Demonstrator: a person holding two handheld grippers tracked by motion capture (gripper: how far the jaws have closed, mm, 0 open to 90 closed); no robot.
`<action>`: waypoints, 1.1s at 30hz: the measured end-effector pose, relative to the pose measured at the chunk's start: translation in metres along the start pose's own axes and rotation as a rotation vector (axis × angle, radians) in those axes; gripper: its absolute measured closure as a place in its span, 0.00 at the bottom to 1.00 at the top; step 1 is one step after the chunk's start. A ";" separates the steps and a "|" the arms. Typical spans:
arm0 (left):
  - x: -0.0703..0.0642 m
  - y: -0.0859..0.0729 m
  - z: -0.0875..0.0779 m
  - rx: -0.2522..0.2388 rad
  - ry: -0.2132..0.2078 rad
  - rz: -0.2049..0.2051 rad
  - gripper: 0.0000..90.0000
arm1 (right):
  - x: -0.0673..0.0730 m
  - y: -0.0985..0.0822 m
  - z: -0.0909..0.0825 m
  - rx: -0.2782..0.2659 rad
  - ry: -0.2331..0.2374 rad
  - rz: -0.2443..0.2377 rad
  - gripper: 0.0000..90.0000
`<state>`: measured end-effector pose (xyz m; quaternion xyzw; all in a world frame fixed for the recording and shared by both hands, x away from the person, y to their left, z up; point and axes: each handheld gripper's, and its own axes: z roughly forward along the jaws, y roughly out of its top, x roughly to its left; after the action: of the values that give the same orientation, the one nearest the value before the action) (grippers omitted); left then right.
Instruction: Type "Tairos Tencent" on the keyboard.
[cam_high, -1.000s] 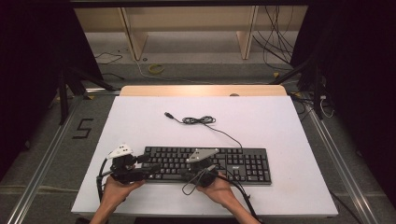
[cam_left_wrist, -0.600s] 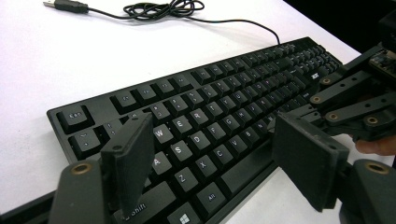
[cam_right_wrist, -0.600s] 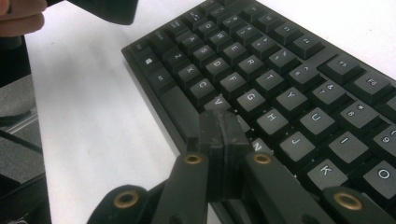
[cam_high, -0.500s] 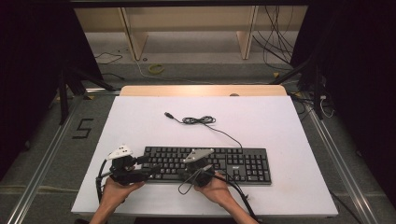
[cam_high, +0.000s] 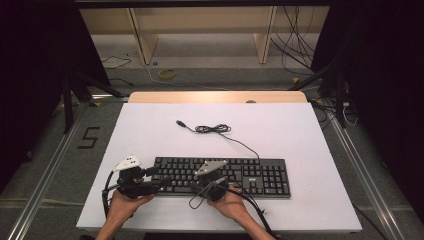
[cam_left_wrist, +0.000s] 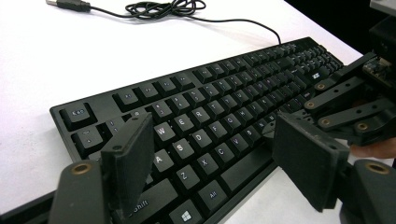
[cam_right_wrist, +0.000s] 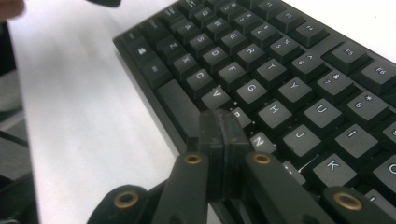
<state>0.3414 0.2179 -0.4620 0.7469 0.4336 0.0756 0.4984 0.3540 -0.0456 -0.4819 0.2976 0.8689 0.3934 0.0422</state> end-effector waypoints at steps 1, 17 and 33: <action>0.000 0.000 0.000 0.001 0.001 0.001 0.32 | -0.001 0.000 -0.001 -0.008 0.015 0.007 0.96; 0.004 -0.001 0.002 0.020 0.011 -0.004 0.33 | -0.015 0.010 -0.023 -0.108 0.034 0.054 0.67; 0.006 -0.002 0.001 0.056 0.033 0.000 0.43 | -0.027 0.021 -0.027 -0.109 0.005 0.086 0.44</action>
<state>0.3446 0.2217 -0.4665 0.7593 0.4435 0.0757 0.4702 0.3781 -0.0674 -0.4532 0.3309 0.8327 0.4422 0.0390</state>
